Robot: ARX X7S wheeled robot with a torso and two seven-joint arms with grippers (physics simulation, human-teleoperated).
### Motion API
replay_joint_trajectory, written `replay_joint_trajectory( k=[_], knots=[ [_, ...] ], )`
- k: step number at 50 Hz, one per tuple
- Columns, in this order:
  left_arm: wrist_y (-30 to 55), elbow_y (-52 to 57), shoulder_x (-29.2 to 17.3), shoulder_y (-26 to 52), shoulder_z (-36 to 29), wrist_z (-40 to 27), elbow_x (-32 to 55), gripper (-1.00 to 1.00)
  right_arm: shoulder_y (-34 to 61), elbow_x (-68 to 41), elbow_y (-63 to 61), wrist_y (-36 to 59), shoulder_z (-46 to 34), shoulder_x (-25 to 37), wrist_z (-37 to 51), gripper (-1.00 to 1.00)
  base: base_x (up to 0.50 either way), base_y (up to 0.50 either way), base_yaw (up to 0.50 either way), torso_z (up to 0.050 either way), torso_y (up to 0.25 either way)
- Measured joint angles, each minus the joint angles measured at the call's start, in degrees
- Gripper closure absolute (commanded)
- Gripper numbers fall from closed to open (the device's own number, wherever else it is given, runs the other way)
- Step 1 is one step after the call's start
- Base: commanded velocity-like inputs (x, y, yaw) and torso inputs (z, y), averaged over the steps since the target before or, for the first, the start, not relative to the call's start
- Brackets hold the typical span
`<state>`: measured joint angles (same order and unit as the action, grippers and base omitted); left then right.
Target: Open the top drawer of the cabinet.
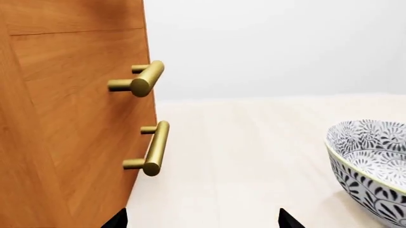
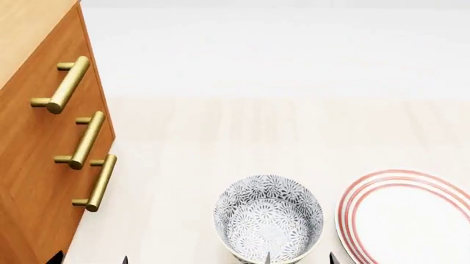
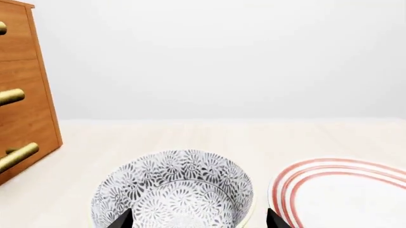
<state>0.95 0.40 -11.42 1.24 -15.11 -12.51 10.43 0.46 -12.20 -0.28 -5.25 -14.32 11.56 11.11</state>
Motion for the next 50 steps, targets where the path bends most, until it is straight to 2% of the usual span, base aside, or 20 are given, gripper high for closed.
replay_joint_trajectory(
  k=[13, 34, 50],
  knots=[
    [4.7, -0.71, -1.57, 2.45, -1.99, -3.15, -5.34, -1.0, 0.13, -0.49, -0.07, 0.42, -0.24, 0.31, 0.52, -1.0, 0.0, 0.0, 0.0, 0.0, 0.0],
    [18.83, -5.54, -7.67, 14.55, -17.56, -4.71, -32.36, -1.0, 0.34, -1.02, 0.43, 0.51, -0.72, 0.65, 1.25, -1.0, 0.0, 0.0, 0.0, 0.0, 0.0],
    [30.05, -4.81, -11.56, 19.02, -29.15, 1.35, -51.05, -1.0, 0.38, -1.34, 0.72, 0.35, -1.2, 1.0, 1.56, -1.0, 0.0, 0.0, 0.0, 0.0, 0.0]
  ],
)
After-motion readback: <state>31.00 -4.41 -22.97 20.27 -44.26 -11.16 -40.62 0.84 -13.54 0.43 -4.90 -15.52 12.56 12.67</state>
